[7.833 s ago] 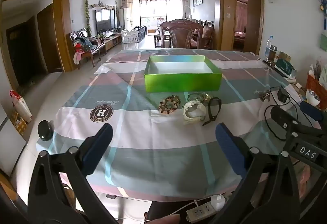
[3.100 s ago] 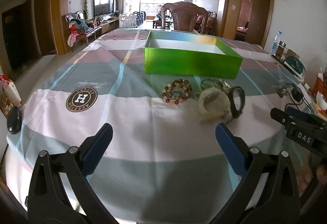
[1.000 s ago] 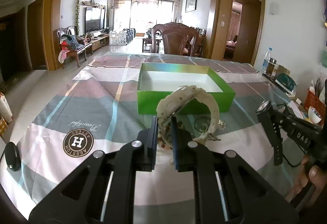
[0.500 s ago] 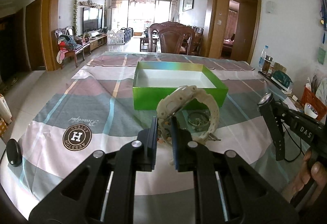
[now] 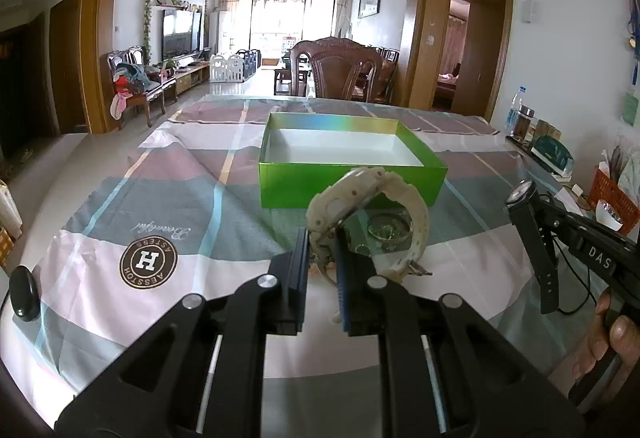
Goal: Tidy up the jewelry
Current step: 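Lift both watches and carry them toward the green box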
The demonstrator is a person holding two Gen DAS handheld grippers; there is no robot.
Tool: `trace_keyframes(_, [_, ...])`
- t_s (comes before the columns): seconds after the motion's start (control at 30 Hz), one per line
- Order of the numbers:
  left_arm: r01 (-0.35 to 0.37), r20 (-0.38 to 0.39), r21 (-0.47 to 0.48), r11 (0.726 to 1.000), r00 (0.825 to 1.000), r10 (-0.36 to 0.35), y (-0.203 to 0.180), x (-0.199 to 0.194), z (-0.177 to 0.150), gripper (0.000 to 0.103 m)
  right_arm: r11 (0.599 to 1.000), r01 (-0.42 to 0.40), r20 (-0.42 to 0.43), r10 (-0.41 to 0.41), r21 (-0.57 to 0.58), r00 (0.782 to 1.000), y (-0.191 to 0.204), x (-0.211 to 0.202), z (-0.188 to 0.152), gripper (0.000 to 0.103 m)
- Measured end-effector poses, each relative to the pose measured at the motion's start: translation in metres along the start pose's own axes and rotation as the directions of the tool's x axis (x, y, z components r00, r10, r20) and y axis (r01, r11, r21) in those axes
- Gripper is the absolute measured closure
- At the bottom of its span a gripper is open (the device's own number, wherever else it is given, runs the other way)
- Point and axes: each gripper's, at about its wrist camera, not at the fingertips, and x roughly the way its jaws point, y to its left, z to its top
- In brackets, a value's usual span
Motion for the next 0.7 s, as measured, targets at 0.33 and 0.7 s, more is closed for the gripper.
trace_keyframes(0.33, [0.005, -0.018, 0.002, 1.0, 1.0, -0.005, 0.001, 0.008, 0.002, 0.09, 1.0, 0.001, -0.004, -0.001, -0.002, 1.0, 0.001, 0.002, 0.0, 0.101])
trace_keyframes(0.7, [0.006, -0.023, 0.003, 1.0, 1.0, -0.006, 0.001, 0.011, 0.003, 0.09, 1.0, 0.0, -0.014, 0.0, -0.004, 1.0, 0.0, 0.008, 0.001, 0.101])
